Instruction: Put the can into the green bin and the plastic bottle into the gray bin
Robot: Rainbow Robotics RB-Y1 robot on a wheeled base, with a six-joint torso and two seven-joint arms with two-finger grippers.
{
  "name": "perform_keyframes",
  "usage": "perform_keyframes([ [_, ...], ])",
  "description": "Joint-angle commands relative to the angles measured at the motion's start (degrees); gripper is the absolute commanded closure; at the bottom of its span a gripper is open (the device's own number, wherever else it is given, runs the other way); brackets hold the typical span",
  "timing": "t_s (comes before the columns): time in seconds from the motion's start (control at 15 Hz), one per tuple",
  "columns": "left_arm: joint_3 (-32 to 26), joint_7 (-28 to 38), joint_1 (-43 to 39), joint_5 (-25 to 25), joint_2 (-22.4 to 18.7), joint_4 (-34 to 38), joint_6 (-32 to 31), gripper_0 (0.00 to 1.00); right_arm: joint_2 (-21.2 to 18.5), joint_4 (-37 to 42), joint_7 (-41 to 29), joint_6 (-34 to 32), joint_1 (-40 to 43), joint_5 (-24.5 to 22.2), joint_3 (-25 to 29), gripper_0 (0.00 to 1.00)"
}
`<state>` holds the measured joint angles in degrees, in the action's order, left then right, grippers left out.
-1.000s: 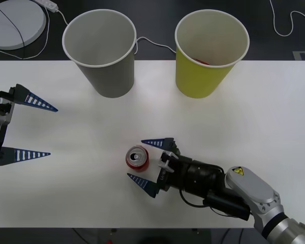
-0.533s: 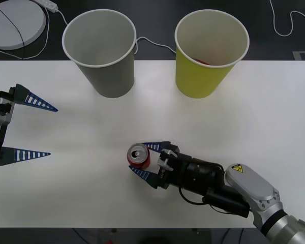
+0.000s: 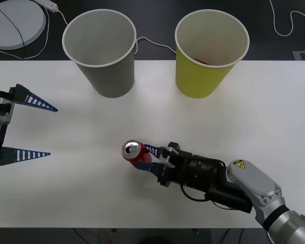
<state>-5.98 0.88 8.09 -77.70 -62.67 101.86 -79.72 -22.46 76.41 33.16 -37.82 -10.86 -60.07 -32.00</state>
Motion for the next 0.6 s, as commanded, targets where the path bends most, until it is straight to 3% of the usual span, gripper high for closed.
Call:
perform_keyframes([
  [0.07, 0.0, 0.0, 0.0, 0.0, 0.0, 0.0, 0.0, 0.0, -2.2, 0.1, -1.2, -1.8, -1.2, 1.0, 0.0, 1.0],
  [0.33, 0.0, 0.0, 0.0, 0.0, 0.0, 0.0, 0.0, 0.0, -5.0, 0.1, -3.2, -5.4, -2.8, 1.1, 1.9, 1.0],
  [0.47, 0.0, 0.0, 0.0, 0.0, 0.0, 0.0, 0.0, 0.0, -6.2, 0.5, -8.4, -10.1, -3.4, -2.5, 5.4, 1.0],
  [0.6, 0.0, 0.0, 0.0, 0.0, 0.0, 0.0, 0.0, 0.0, -7.2, 2.2, -15.6, -17.5, -3.5, -9.3, 12.2, 1.0],
])
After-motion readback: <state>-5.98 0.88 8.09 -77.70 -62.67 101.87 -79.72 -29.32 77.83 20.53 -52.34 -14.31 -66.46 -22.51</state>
